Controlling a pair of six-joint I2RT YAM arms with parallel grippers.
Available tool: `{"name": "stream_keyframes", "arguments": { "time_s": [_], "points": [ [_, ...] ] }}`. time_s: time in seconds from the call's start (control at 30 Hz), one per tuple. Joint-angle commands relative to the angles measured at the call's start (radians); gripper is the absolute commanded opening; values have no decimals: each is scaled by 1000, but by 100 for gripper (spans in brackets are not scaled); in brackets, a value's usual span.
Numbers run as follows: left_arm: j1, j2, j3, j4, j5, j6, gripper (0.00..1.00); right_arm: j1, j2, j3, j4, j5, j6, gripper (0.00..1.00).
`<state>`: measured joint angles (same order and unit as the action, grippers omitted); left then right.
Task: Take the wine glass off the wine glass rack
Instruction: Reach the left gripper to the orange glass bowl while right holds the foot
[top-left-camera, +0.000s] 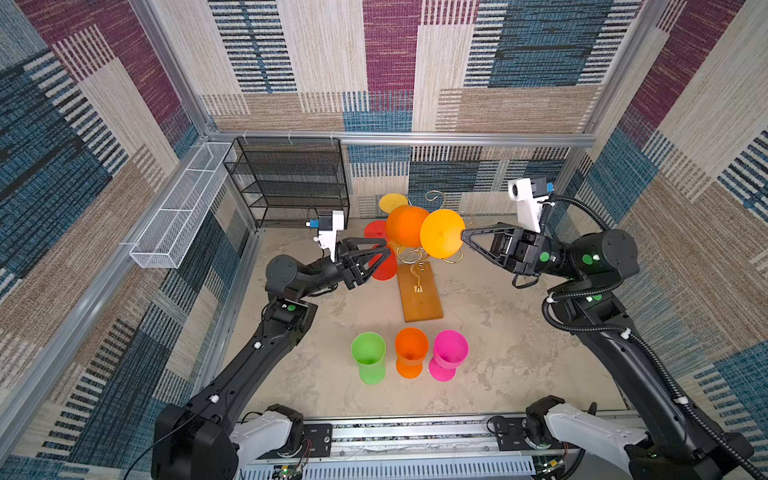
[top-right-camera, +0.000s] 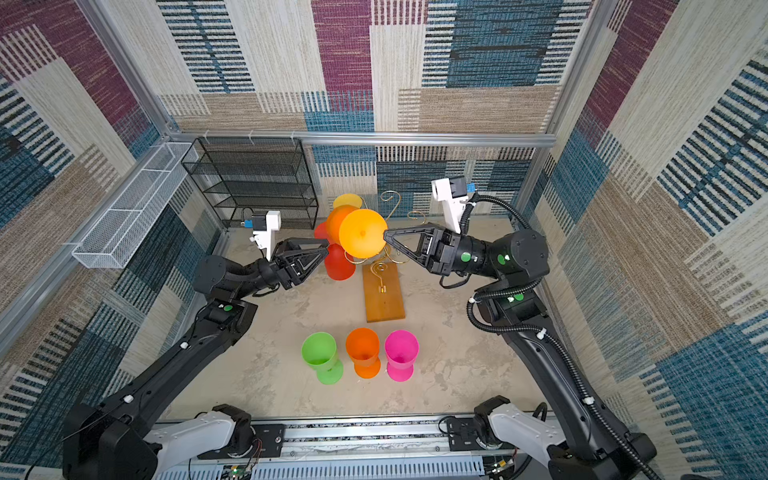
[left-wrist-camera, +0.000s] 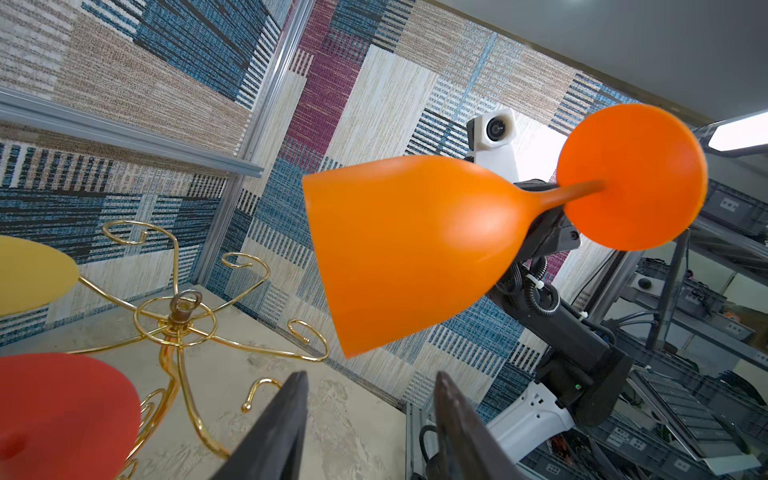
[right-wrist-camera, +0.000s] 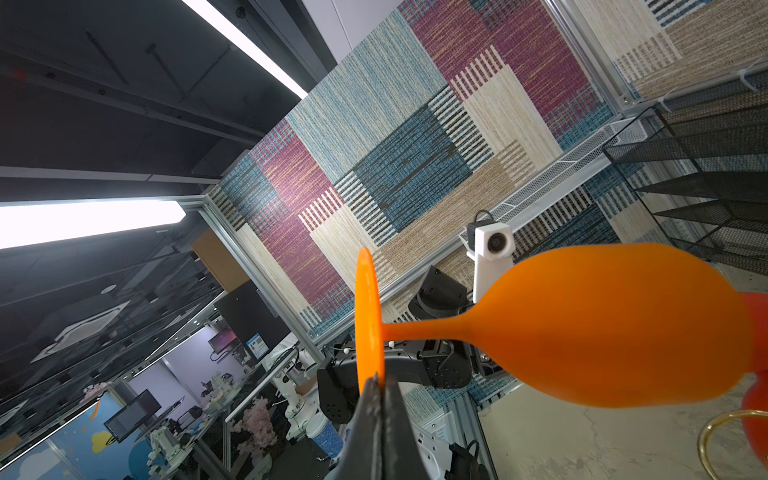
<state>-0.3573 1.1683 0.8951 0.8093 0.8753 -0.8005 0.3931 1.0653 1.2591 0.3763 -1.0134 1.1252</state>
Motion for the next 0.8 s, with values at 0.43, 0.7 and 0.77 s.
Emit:
{"name": "stream_keyframes", "arguments": {
  "time_s": [0.43,0.7,0.77],
  "points": [
    [4,169,42,458,76,-269,51,2,-16,-72,179,-5,77,0],
    [4,189,41,510,89,-313,49,1,8,-101,256,-4,111,0],
    [4,190,38,528,92,-329,47,1,12,-100,263,-4,110,0]
  ]
}}
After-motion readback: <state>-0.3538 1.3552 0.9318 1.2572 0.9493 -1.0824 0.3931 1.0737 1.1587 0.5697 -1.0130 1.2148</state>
